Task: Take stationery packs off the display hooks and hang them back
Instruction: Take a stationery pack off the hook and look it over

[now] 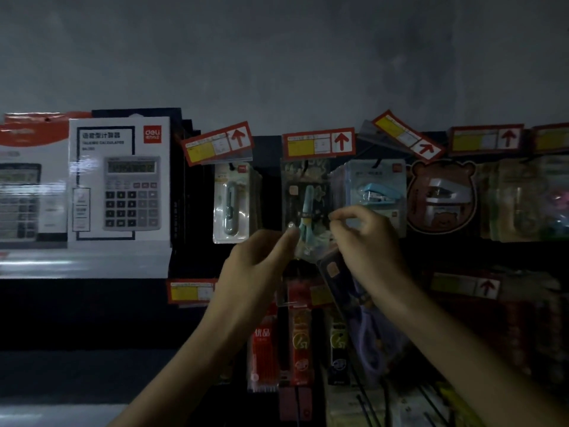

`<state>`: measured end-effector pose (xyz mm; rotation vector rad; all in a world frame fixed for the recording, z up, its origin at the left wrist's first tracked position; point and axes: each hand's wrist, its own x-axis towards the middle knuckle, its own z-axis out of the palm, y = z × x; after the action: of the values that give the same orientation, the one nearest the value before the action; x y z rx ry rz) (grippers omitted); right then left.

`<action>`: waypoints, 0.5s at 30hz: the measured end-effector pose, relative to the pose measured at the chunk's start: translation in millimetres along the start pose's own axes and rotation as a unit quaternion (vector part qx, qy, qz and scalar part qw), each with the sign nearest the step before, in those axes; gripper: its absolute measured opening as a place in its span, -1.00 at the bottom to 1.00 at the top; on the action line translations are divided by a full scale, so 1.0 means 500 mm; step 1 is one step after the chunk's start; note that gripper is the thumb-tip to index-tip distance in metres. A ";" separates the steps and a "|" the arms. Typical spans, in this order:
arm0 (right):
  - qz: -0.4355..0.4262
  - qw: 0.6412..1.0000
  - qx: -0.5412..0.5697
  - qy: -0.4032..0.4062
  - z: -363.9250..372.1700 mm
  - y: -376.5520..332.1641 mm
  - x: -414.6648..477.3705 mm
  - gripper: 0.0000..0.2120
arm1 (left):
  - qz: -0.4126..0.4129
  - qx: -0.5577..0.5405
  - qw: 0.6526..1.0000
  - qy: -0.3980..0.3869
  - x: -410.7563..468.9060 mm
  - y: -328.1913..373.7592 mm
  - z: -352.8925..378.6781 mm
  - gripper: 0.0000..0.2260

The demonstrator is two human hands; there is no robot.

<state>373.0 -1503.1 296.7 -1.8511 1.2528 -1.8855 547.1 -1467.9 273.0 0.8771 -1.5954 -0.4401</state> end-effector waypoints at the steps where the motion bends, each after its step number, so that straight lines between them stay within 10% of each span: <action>1: 0.002 1.000 0.017 0.012 0.013 -0.006 -0.003 -0.89 | -0.016 -0.028 0.999 -0.023 -0.014 0.008 -0.001 -0.56; 8: -0.018 1.000 0.007 -0.002 0.079 -0.029 -0.017 -0.82 | -0.016 -0.067 0.998 -0.016 -0.029 -0.016 -0.005 -0.85; 15: -0.186 0.947 -0.258 0.047 0.087 -0.027 0.023 -0.60 | 0.007 -0.057 0.998 0.027 -0.037 -0.047 -0.053 -0.74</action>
<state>415.3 -1520.4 307.5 -2.4308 1.6515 -1.9768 579.4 -1464.3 250.0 0.7837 -1.5109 -0.4885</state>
